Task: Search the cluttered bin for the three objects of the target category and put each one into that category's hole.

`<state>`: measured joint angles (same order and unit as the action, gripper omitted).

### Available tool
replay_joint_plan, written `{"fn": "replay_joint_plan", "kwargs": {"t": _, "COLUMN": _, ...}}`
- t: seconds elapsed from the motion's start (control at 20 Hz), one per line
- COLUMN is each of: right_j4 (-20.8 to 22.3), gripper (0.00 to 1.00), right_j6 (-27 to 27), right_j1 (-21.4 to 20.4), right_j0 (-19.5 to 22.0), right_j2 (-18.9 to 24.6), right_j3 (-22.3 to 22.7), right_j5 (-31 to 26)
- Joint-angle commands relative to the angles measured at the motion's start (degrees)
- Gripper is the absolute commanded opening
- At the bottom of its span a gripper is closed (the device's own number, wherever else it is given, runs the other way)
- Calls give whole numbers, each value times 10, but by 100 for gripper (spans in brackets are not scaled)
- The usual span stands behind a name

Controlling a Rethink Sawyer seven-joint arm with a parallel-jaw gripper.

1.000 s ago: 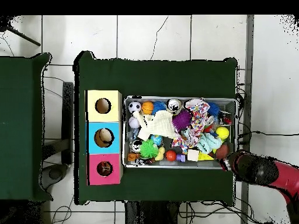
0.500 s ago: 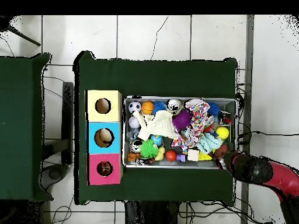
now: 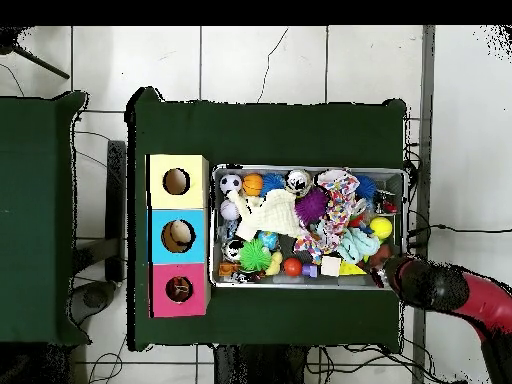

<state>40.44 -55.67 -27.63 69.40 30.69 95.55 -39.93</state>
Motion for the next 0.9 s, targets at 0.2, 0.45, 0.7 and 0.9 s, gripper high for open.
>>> {"fn": "replay_joint_plan", "kwargs": {"t": 0.2, "right_j4": 32, "gripper": 100, "right_j6": 109, "right_j1": 39, "right_j0": -20, "right_j2": 19, "right_j3": -92, "right_j5": -42}}
{"fn": "replay_joint_plan", "kwargs": {"t": 0.45, "right_j4": 37, "gripper": 100, "right_j6": 131, "right_j1": 31, "right_j0": -24, "right_j2": 33, "right_j3": -105, "right_j5": -44}}
{"fn": "replay_joint_plan", "kwargs": {"t": 0.7, "right_j4": 43, "gripper": 100, "right_j6": 159, "right_j1": 36, "right_j0": -29, "right_j2": 44, "right_j3": -126, "right_j5": -51}}
{"fn": "replay_joint_plan", "kwargs": {"t": 0.9, "right_j4": 30, "gripper": 0, "right_j6": 181, "right_j1": 49, "right_j0": -14, "right_j2": 61, "right_j3": -126, "right_j5": -54}}
